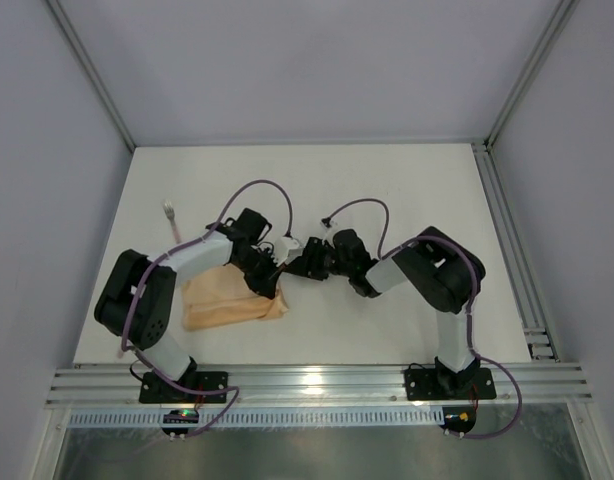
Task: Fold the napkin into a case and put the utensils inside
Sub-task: Pick up the 2/3-rectangle-folded napkin from the center of the board.
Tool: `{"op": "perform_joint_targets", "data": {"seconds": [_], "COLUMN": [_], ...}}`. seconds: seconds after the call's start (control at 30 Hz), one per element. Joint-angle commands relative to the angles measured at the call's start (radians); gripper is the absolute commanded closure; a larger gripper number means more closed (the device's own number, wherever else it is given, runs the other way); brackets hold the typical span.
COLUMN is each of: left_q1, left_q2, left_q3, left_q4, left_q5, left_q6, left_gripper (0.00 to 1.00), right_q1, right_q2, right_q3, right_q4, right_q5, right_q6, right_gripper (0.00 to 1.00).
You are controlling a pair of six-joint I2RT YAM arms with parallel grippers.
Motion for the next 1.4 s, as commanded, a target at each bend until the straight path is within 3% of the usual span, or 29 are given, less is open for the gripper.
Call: {"op": "perform_joint_targets", "data": {"seconds": [0.0,0.27,0.53,0.87,0.97,1.1,1.27,1.37], "left_q1": [0.015,0.051,0.052,0.055,0.058,0.064,0.067,0.07], "left_q2": [-0.008,0.053,0.059,0.059,0.061,0.062,0.055,0.045], "left_q3": [0.008,0.012,0.008,0.006,0.011,0.015,0.015,0.023], "left_q4": [0.026,0.052,0.066,0.075,0.078,0.075,0.063,0.046], "left_q5": [-0.014,-0.02,-0.021,-0.015,-0.014,-0.015,-0.026,-0.037], "left_q6": [-0.018,-0.042,-0.052,-0.058,-0.067,-0.069,-0.055,-0.05], "left_gripper": [1.0,1.0,1.0,1.0,0.99,0.99,0.98,0.9], "right_q1": [-0.031,-0.022,0.101,0.151,0.155,0.155,0.153,0.147], "right_q2": [-0.055,-0.184,-0.114,-0.028,-0.006,-0.006,-0.011,-0.017], "right_q3": [-0.113,-0.289,-0.179,-0.082,-0.069,-0.076,-0.082,-0.081], "right_q4": [0.003,0.161,0.144,0.083,0.083,0.086,0.1,0.098], "right_q5": [0.015,-0.054,-0.06,-0.045,-0.059,-0.057,-0.057,-0.06], "right_q6": [0.003,-0.101,-0.168,-0.154,-0.131,-0.119,-0.094,-0.077], "right_gripper": [0.55,0.54,0.48,0.48,0.56,0.78,0.88,0.91]}}
